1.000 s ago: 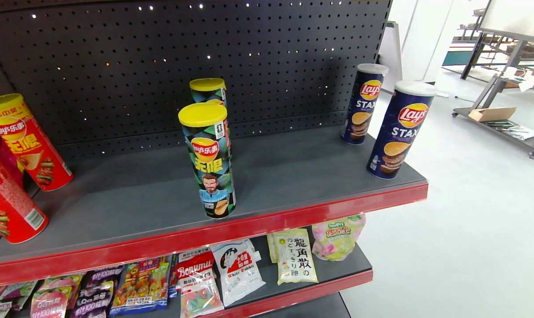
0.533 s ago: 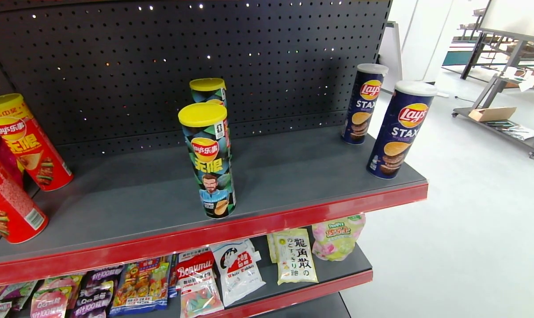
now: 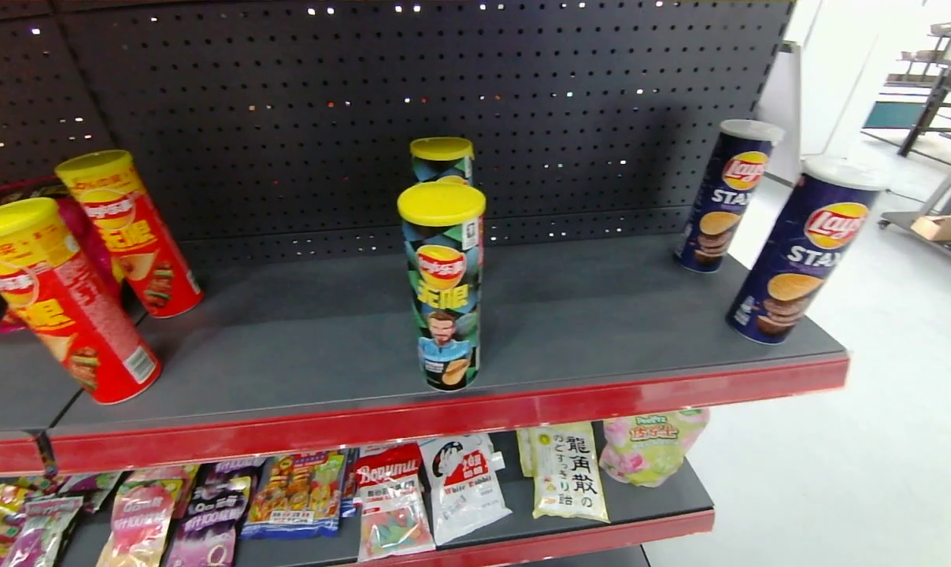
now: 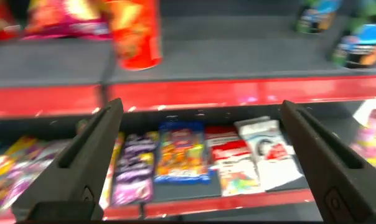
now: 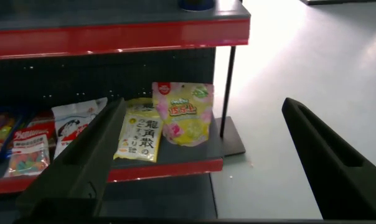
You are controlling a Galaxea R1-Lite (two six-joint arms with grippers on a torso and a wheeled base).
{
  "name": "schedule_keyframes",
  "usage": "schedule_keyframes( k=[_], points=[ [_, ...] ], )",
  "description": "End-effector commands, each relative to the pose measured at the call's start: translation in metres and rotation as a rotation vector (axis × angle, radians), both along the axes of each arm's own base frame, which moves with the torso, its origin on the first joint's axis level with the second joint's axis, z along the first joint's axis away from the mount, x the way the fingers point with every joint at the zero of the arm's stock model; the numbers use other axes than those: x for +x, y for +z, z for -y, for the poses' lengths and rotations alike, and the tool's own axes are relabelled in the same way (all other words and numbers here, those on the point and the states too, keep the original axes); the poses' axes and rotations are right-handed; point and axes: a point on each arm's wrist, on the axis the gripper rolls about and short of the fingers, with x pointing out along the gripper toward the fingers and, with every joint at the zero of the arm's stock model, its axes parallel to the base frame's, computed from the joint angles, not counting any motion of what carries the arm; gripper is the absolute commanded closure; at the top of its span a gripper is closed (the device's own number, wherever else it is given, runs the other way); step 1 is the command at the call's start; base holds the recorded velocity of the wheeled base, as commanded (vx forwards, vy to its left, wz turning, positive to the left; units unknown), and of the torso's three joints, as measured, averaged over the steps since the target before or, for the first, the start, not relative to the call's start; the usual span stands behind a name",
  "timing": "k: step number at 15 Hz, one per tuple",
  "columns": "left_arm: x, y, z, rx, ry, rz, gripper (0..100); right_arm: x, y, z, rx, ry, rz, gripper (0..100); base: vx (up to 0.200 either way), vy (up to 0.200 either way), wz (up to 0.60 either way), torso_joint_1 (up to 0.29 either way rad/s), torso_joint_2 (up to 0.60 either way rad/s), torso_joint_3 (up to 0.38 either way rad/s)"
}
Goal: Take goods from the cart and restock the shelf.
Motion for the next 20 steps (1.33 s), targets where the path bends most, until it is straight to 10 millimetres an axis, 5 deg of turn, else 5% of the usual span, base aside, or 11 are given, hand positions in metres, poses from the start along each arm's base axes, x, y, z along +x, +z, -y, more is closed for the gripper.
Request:
schedule_keyframes(
  k=[1,12,20],
  points=[
    [0.001,0.0,0.0,-0.002,-0.006,-0.006,0,0.0,0.0,0.0,-0.001,0.0,0.0,0,0.0,0.0,0.6,0.002,0.0,0.007],
    [0.016,-0.037,-0.001,0.064,-0.034,-0.021,0,0.0,0.0,0.0,0.002,-0.001,0.0,0,0.0,0.0,0.05,0.0,0.0,0.0],
    [0.016,-0.04,0.001,0.061,-0.131,-0.05,0,0.0,0.0,0.0,0.004,-0.001,0.0,0,0.0,0.0,0.0,0.0,0.0,0.0]
  ],
)
